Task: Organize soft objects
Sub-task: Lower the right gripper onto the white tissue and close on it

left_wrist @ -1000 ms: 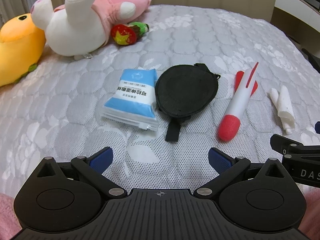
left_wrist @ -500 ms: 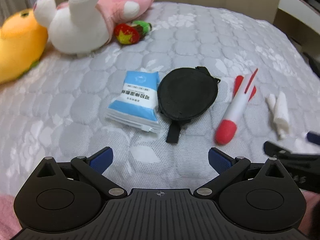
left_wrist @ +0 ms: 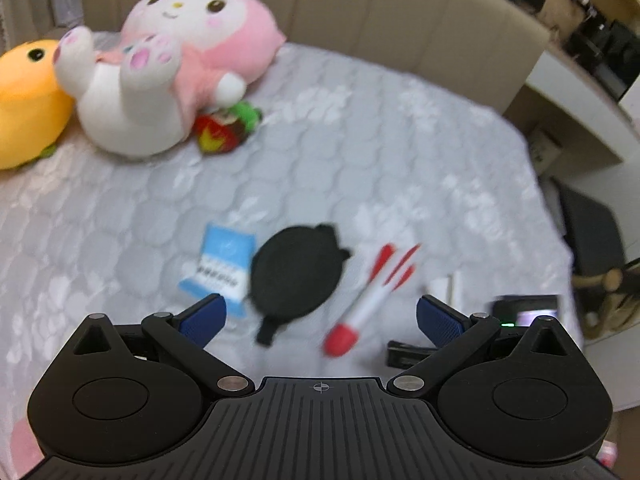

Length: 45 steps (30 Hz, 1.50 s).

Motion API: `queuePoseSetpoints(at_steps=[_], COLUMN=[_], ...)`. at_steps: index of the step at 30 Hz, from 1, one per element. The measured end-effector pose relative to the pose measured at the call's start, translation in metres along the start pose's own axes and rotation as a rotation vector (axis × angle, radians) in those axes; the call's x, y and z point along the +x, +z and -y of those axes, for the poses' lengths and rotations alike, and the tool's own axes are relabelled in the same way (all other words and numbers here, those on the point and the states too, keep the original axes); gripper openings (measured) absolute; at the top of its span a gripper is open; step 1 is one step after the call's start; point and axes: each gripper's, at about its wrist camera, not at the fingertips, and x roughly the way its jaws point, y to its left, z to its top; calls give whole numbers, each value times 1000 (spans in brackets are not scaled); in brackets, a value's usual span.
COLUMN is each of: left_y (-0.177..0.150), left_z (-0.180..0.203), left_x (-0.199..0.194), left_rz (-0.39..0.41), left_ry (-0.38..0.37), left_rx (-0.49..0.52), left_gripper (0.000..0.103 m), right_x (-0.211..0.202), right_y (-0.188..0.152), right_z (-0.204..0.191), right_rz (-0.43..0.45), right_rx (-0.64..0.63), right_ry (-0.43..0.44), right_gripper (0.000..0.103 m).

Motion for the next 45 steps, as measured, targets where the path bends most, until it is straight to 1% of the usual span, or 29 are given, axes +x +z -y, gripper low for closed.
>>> queuePoseSetpoints(at_steps=[2,3,6,10,16,20,22,24,25,26,27,28,29,30,31,32,33,34,35,36,37,38,39,40,41,42,43,45], left_y=[8,12,20,27,30,28,27,26,25,22,17,12,5,-4,-14,-25,-37,-50,-61,-72,-77,-79,-79,-78,-76,-75,-74,-76], left_z=[2,3,6,17,36,45,45,41,37,31,25,18,11,4,-1,-4,-6,-7,-9,-10,-12,-15,-19,-22,-25,-27,-27,-23], left_x=[0,1,0,-4,-10,-33,-42,-47,-47,-41,-33,-23,-7,9,24,41,61,81,100,120,134,141,146,148,150,153,155,160], left_rz=[-6,-11,-20,0,14,93,115,121,115,109,103,91,79,82,100,127,151,168,148,103,44,-11,-58,-92,-115,-129,-141,-158], left_ry=[-23,-33,-52,-49,-63,-71,-73,-83,-96,-106,-115,-118,-124,-133,-129,-101,-47,9,44,70,65,11,-51,-103,-152,-186,-196,-153], left_rx=[-28,-38,-54,-46,-9,23,25,20,12,15,23,33,57,93,132,177,228,269,302,334,351,347,313,271,234,208,203,236], left_gripper=[103,103,103,103,103,103,103,103,103,103,103,103,103,103,103,103,103,103,103,103,103,103,103,103,103,103,103,103], right_x=[11,16,23,26,30,28,25,17,10,1,-10,-22,-36,-46,-51,-52,-54,-51,-44,-35,-26,-18,-12,-7,-1,5,7,7], right_y=[5,6,5,1,-4,-11,-13,-16,-17,-18,-19,-21,-24,-24,-23,-23,-23,-21,-18,-16,-14,-11,-6,-2,0,1,2,1], right_z=[3,4,4,1,-1,0,0,1,5,10,16,25,34,40,44,50,55,59,58,54,51,48,46,45,46,49,51,51], right_rz=[-15,-21,-32,-25,-13,15,22,31,30,28,31,50,89,143,194,240,286,308,303,293,283,268,245,221,206,201,204,218], right_rx=[-25,-28,-34,-51,-41,-44,-44,-31,1,41,83,130,182,232,276,318,359,386,378,354,329,294,258,242,247,258,264,263], right_ry=[-57,-68,-66,-73,-84,-82,-80,-67,-51,-30,4,47,81,92,81,60,39,13,-21,-56,-92,-122,-139,-146,-144,-139,-137,-135], right_gripper=[103,103,103,103,103,103,103,97,89,81,77,68,67,67,71,76,76,73,70,67,64,64,63,55,50,50,47,42])
